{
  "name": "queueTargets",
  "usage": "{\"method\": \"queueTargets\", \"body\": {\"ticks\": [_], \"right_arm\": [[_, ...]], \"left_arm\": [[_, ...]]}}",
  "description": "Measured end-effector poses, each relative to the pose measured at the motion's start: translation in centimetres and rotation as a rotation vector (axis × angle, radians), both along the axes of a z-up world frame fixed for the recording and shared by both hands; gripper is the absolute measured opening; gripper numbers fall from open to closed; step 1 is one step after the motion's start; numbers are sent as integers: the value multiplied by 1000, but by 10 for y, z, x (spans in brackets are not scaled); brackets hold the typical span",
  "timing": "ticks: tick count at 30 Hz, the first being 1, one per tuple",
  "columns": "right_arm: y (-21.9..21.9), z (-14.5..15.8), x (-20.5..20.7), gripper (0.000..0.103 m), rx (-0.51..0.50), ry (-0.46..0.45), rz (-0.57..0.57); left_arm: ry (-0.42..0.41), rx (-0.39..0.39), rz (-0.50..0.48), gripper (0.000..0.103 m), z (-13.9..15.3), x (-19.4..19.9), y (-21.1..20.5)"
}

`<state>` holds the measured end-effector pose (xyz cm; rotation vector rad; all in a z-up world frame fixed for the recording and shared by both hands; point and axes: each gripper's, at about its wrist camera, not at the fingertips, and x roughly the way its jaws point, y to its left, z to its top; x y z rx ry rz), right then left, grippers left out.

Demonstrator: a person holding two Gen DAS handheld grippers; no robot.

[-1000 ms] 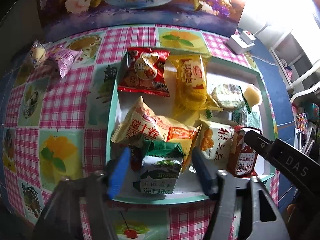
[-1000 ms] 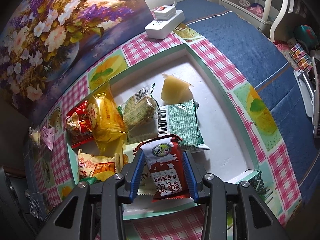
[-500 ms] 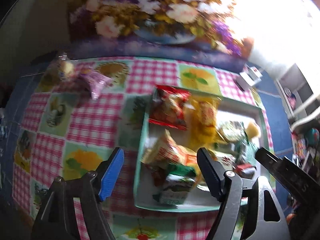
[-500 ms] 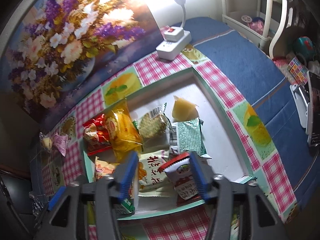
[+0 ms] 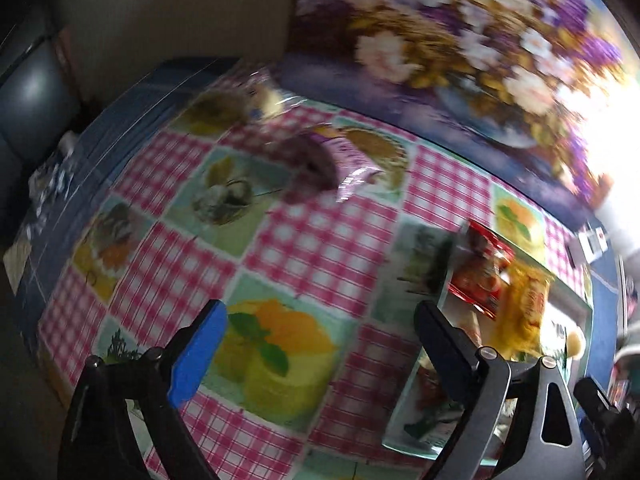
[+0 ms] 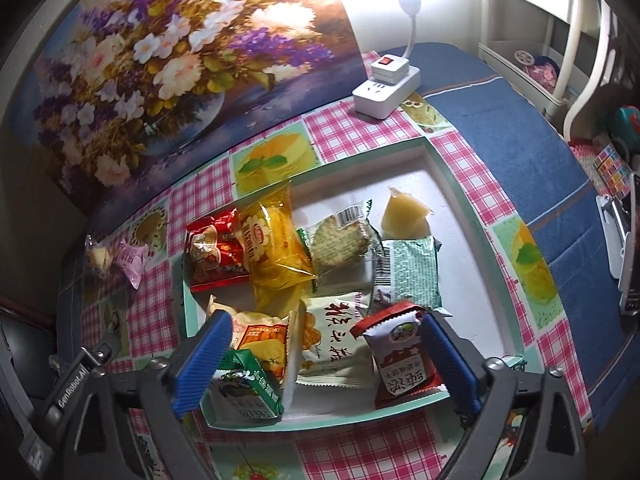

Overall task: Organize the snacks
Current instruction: 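Move both open tools back toward the bun and pink Swiss roll pack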

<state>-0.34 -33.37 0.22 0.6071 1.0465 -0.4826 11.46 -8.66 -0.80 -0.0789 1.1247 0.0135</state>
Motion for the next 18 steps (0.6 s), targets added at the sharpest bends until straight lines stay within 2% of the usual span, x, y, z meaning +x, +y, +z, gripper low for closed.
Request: {"method": "queueTargets", "body": {"ticks": [3,7,14,18], "right_arm": [[4,-1,2,103,-6,5,15],[9,-3,4,103,-13,7,31],[20,-3,10,103,-24,-5,68],[34,0,17,103,11,-59,123]], "left_arm": [[-5,2,63,95,-1,1,16],[12,-9,99,97,-5,4,27],[26,-33,94,97,-8,8,29],[22,-33,93,97,-5,8,34]]}}
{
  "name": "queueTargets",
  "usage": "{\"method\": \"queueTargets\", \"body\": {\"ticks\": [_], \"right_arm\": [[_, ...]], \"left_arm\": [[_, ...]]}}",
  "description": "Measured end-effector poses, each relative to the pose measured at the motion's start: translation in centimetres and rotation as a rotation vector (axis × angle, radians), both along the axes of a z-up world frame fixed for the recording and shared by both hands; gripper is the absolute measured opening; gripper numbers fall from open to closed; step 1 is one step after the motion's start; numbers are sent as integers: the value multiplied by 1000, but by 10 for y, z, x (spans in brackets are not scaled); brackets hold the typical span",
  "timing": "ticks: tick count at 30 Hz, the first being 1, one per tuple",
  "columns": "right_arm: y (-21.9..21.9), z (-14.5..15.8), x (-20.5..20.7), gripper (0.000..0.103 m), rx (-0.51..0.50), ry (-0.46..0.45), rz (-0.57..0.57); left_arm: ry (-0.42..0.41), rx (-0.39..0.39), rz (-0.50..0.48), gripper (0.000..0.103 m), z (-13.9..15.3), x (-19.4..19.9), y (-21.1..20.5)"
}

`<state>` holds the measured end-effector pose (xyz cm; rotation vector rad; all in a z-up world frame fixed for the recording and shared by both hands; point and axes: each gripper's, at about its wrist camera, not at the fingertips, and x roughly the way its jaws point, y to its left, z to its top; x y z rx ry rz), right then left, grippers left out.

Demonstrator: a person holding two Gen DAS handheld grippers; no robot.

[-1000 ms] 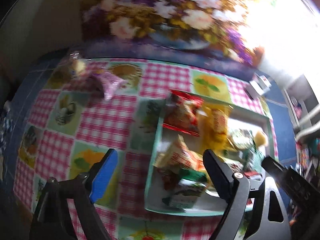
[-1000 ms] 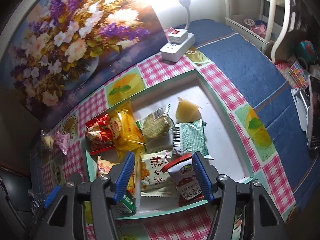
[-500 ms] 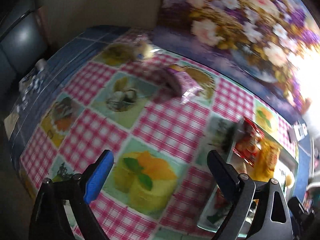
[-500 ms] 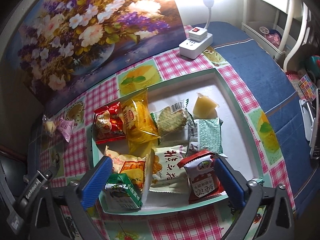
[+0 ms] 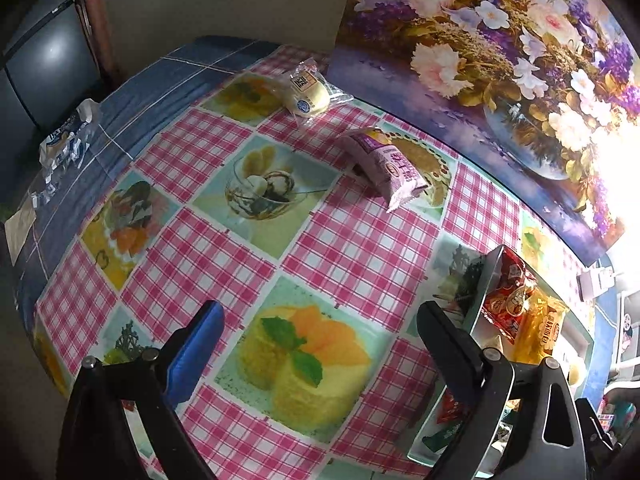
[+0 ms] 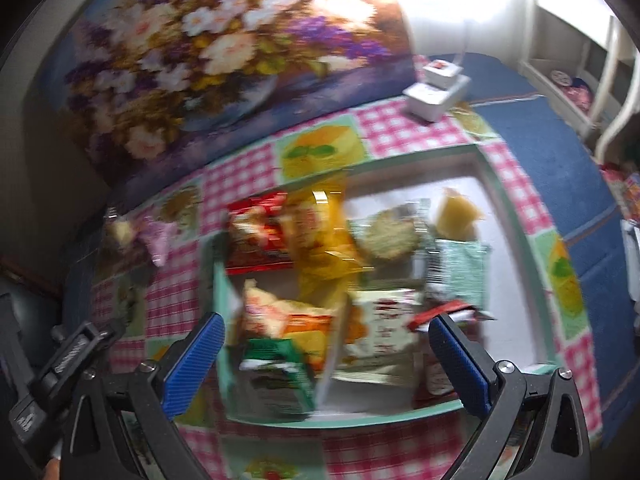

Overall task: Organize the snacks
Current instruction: 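Move both open tools back toward the bun and pink Swiss roll pack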

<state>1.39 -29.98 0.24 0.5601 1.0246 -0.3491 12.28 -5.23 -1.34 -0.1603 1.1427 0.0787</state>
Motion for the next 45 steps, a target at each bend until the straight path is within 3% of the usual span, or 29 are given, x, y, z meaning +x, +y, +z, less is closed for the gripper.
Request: {"method": "queueTargets", "body": {"ticks": [11,16,22,30,39,45], "right_arm": [[58,8,26,103,-64,-123,143],[78,1,37,103,-67,-110,189],[96,-8,48,103,-99,-60,236],[112,-19,66,103,-83,-53,274],[129,-22,89,103,-73,-61,324],[133,-27,110,103,-60,-40,329]], "left_arm": [[-20,55,23,97,4,6,27],[-16,30,47,97,1,9,43],[-12,70,66,97,-9,11,65],[16,29,77,97,-27,23,88],[-27,36,-8,97,-26,45,87],[-42,69,-119,97,-27,67,84]]}}
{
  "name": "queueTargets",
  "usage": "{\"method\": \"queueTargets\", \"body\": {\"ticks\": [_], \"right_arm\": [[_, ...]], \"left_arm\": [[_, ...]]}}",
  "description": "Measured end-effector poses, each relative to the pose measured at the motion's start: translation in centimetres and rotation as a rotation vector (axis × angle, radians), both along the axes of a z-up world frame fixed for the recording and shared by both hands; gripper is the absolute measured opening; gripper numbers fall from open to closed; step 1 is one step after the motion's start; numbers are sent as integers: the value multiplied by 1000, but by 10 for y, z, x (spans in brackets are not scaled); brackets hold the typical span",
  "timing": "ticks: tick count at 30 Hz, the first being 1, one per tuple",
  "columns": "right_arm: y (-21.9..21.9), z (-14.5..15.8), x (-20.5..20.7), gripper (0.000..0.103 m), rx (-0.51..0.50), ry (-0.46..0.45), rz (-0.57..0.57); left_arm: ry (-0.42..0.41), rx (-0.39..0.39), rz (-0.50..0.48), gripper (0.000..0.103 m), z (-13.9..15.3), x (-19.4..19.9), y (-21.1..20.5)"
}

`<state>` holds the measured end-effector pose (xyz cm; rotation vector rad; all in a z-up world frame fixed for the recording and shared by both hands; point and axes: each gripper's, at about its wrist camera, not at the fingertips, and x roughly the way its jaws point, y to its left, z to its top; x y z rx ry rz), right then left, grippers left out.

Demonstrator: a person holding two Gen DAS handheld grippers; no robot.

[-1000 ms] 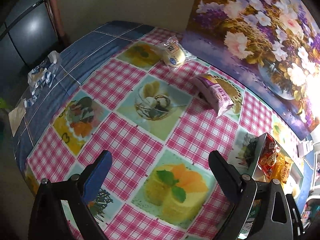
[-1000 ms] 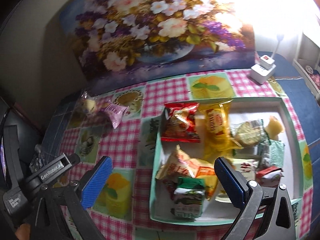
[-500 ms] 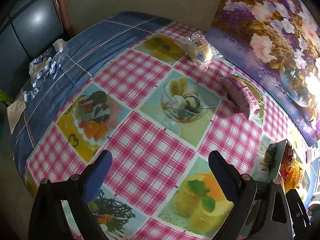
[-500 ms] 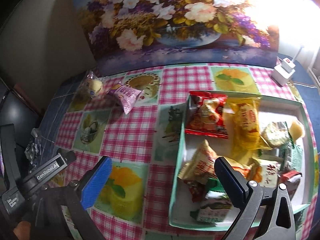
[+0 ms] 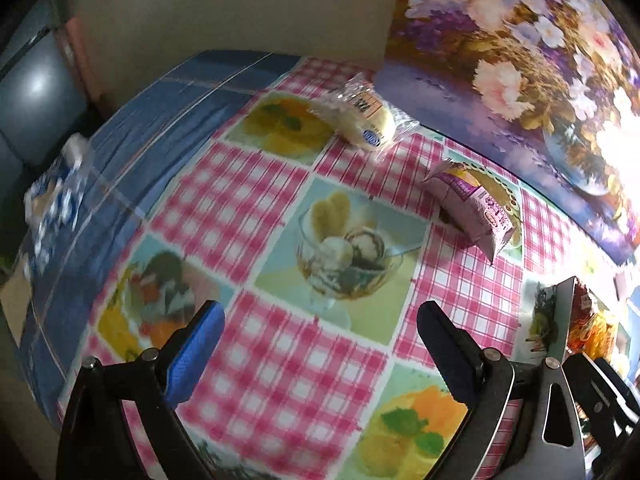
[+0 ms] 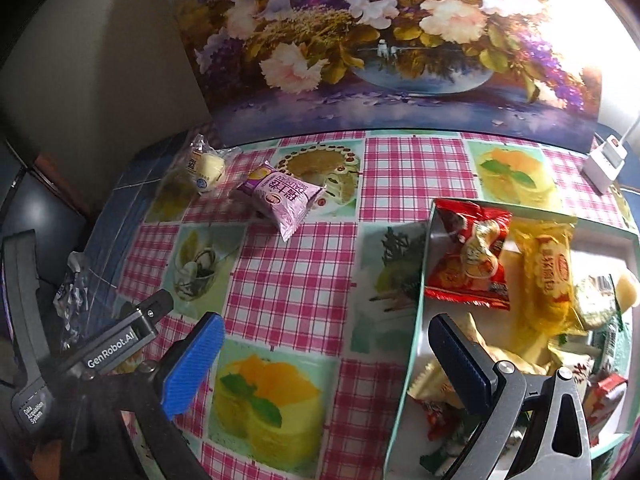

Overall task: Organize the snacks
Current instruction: 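Move both open tools back toward the bun and pink Swiss roll pack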

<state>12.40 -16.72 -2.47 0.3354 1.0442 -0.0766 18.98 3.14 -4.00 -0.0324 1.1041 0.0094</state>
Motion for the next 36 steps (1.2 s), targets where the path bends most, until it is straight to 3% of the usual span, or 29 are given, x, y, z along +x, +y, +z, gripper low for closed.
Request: {"method": "queueTargets", "body": {"ticks": [8,16,28,36], "right_arm": [[-5,3,25,103,12,21,-3],[0,3,57,103,-26,60,38],[11,-15,100,103,-92,135,84],[24,-26,120,103,-146,146,135]], "left_arm": [[-30,78,-120,97,13,30,12],[0,20,-173,97,17,66,24],[28,-61,-143,97,14,103,41],[31,-74,-150,97,8,119,31]]}}
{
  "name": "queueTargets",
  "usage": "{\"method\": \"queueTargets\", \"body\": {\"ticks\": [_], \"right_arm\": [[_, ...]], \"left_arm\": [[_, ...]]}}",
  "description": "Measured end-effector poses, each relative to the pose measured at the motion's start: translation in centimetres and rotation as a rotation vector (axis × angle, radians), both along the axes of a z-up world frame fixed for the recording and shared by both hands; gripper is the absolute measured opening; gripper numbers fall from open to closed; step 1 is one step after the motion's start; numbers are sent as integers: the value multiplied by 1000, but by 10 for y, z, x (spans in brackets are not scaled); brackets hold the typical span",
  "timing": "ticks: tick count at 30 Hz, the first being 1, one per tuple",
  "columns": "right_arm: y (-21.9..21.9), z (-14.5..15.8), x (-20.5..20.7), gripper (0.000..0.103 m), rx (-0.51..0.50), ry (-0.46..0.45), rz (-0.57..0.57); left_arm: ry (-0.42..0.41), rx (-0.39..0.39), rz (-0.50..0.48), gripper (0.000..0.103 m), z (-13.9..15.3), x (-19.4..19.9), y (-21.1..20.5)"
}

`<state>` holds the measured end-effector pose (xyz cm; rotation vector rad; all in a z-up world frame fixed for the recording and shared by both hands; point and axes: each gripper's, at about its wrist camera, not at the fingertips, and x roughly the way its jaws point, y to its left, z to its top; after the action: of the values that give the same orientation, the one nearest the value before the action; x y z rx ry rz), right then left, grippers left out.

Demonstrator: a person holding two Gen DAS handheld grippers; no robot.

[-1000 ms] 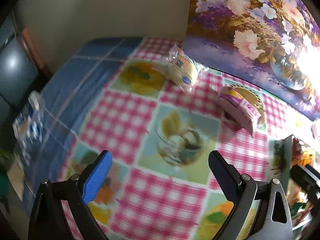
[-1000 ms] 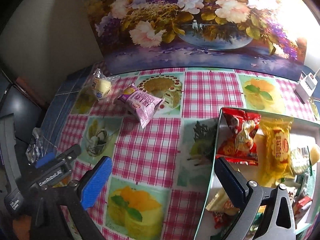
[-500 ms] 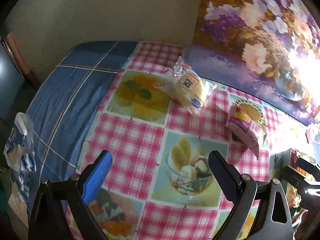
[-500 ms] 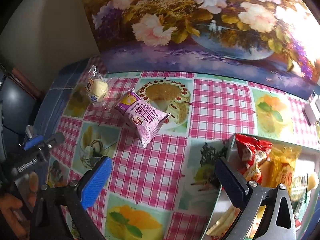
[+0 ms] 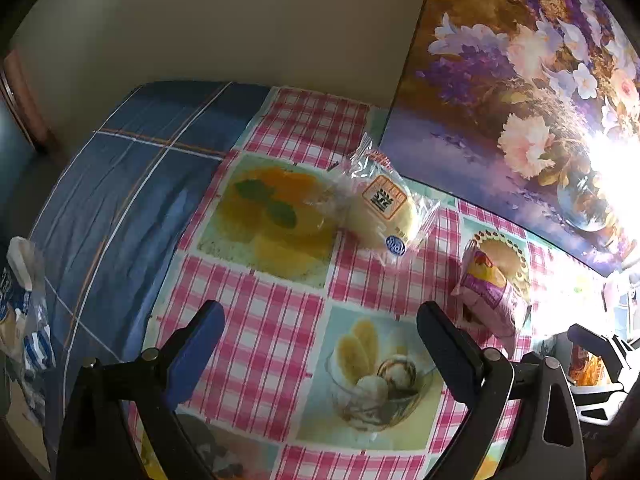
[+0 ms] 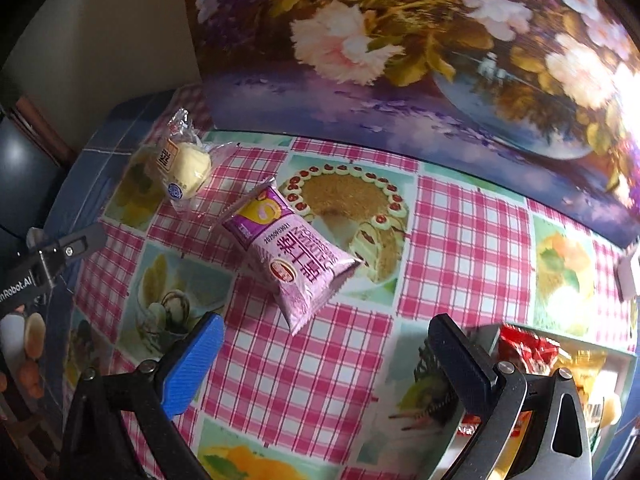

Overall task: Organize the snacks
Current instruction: 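Move both open tools back toward the bun and pink Swiss roll pack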

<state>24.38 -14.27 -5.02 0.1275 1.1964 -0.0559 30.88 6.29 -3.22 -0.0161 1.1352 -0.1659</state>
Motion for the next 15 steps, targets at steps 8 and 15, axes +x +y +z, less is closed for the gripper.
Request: {"method": "queueTargets", "body": {"ticks": [8,15], "right_arm": [[8,-15,23,103,-3,18,35],[20,-31,45,103,9,34,78]], "left_arm": [[38,-93,57,97,-7,19,-2],[46,-136,100,97,-13,38,-6]]}}
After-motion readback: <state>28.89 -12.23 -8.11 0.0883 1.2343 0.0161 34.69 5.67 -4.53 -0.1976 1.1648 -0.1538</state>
